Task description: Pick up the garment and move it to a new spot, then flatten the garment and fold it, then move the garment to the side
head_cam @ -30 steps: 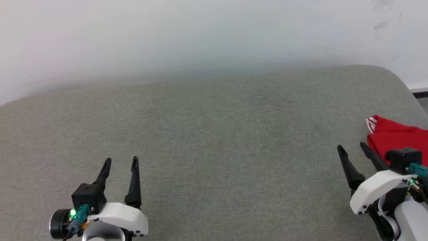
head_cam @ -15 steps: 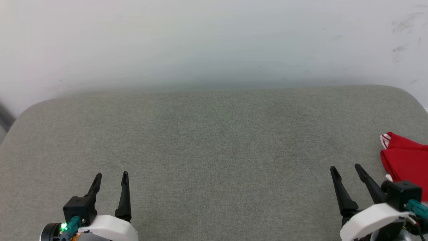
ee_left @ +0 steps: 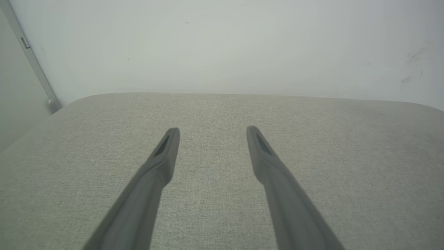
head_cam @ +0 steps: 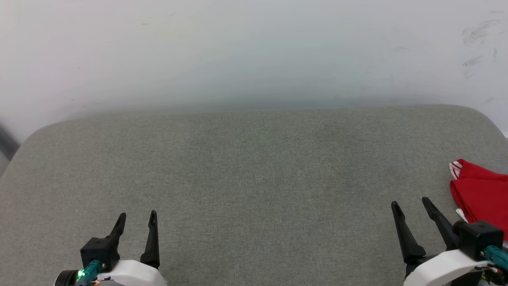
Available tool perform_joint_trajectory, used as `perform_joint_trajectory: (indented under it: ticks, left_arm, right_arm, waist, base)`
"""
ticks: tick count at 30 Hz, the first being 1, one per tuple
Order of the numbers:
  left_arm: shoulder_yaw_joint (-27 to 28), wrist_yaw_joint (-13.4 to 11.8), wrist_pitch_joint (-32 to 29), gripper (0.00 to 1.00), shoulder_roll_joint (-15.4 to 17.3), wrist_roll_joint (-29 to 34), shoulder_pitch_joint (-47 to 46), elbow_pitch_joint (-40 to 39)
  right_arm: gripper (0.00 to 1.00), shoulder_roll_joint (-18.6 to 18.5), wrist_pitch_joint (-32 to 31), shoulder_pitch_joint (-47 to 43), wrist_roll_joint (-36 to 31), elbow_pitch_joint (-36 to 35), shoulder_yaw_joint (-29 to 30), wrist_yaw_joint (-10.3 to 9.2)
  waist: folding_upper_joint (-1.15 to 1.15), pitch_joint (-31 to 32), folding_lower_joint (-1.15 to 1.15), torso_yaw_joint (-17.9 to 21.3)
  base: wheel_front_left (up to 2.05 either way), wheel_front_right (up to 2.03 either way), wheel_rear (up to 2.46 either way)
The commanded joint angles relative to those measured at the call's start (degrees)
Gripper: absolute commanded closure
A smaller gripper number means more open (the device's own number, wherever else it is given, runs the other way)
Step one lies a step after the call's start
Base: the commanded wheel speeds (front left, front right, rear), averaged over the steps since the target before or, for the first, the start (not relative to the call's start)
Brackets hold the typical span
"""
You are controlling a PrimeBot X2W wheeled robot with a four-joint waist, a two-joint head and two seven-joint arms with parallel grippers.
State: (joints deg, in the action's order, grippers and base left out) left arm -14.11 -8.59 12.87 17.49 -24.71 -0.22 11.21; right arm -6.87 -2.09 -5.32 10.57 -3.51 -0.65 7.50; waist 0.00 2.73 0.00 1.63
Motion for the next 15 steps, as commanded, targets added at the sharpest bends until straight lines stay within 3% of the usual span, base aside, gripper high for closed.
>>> perform_joint_trajectory:
  ticks: [1,10,11,15]
  left_arm:
    - [-0.04,-0.03,0.28,0.0,-0.19,-0.13,-0.13,0.4]
    - [-0.22,-0.22,0.51,0.0,-0.4,-0.64,-0.32,1.44]
    - [-0.22,-0.05,0.18,1.0,-0.28,-0.65,-0.03,1.39]
    - [-0.32,0.12,-0.2,1.0,-0.86,-1.1,0.43,2.44]
  right_arm:
    - [0.0,0.23,-0.16,-0.77,-0.39,-0.4,-0.24,-0.02]
    - [0.0,-0.14,-0.21,-0.88,0.17,-0.32,-0.44,-0.02]
    - [1.0,-0.07,-0.23,-0.2,0.08,-0.18,-0.36,0.0]
    - [1.0,0.03,-0.37,-0.51,0.52,1.16,-0.45,0.0]
  waist:
    - [0.0,0.04,0.0,0.04]
    - [0.0,0.25,0.0,0.01]
    - [0.0,0.26,0.0,0.01]
    - [0.0,0.25,0.0,0.01]
  base:
    - [0.0,0.0,0.0]
    - [0.0,0.0,0.0]
    - [0.0,0.0,0.0]
    - [0.0,0.0,0.0]
